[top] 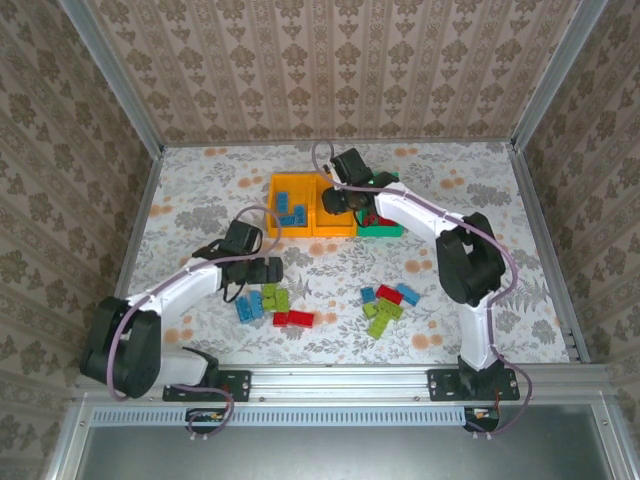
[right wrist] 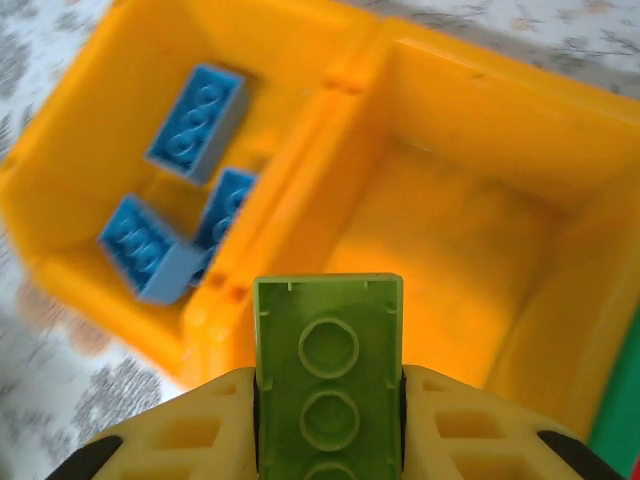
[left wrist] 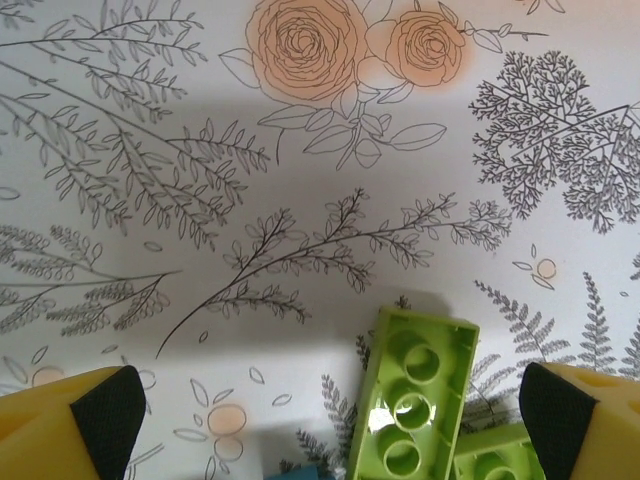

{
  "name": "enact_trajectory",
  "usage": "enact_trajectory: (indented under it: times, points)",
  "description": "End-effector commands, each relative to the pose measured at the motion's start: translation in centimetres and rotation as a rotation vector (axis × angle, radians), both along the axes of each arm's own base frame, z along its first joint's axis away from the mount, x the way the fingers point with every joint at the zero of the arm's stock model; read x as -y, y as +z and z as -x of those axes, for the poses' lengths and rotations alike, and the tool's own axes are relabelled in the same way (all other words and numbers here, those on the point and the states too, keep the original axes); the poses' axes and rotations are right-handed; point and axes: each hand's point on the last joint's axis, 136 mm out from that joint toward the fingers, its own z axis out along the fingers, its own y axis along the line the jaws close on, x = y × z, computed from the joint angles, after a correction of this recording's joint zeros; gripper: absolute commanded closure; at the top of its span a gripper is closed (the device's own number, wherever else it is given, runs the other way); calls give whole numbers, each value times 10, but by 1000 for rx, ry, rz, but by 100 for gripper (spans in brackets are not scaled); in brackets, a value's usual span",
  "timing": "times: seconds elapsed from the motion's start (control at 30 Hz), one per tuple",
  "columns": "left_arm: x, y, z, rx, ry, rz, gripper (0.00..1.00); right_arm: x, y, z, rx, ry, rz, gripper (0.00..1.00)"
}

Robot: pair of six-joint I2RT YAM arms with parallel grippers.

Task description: Sort the legos into containers by color

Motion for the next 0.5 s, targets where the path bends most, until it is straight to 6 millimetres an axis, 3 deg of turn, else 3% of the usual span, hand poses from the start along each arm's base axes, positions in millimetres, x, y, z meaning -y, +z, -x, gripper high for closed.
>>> enact_trajectory:
  times: [0.0, 0.17, 0.47]
  points:
    - [10, 2, -9, 1, -44, 7, 1, 10, -23, 3, -114, -116, 42, 67]
    - [17, -4, -14, -30, -48, 20, 4, 13, -27, -4, -130, -155, 75, 63]
    - [23, -10, -12, -55, -72, 41, 10, 18, -29, 0, -152, -178, 81, 47]
